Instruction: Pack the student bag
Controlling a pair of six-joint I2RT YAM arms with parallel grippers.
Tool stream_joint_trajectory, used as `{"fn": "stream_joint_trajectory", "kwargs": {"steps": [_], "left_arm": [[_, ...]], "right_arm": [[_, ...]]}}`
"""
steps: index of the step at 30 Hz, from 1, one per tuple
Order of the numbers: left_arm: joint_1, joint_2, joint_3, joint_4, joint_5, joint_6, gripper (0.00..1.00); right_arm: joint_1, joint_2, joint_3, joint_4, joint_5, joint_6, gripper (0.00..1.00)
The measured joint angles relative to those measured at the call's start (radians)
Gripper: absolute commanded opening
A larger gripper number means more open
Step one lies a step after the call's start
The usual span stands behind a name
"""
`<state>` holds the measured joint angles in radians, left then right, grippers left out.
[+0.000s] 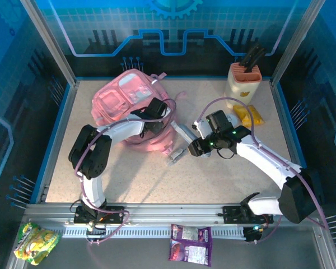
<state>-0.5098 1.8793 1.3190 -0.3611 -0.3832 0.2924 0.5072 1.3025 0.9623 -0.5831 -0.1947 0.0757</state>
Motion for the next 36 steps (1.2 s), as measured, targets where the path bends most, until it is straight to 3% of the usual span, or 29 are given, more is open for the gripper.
{"fn": "stream_joint_trajectory", "kwargs": {"steps": [2,3,11,15,27,36], "left_arm": [[0.001,-0.004,0.010,-0.003,-0.003,-0.003,0.03],[0.001,-0.010,0.015,-0.009,-0.005,-0.001,0.00],[0.015,-0.130,0.126,-0.153,-0.024,-0.042,0.00],[0.031,-0.192,0.217,-0.233,-0.032,-0.097,0.00],[0.072,-0.211,0.367,-0.440,0.072,-0.324,0.00],[0.137,-0.225,0.368,-0.446,0.209,-0.435,0.00]], "right_arm": [[-0.001,-0.006,0.000,0.000,0.000,0.000,0.64],[-0.001,-0.008,0.000,-0.001,0.002,0.000,0.64],[0.007,-0.005,0.014,-0.030,0.049,-0.018,0.65],[0.060,0.037,0.065,-0.034,0.125,-0.043,0.65],[0.222,0.418,0.311,0.176,0.291,-0.215,0.68],[0.235,0.633,0.379,0.489,0.347,-0.341,0.93]]}}
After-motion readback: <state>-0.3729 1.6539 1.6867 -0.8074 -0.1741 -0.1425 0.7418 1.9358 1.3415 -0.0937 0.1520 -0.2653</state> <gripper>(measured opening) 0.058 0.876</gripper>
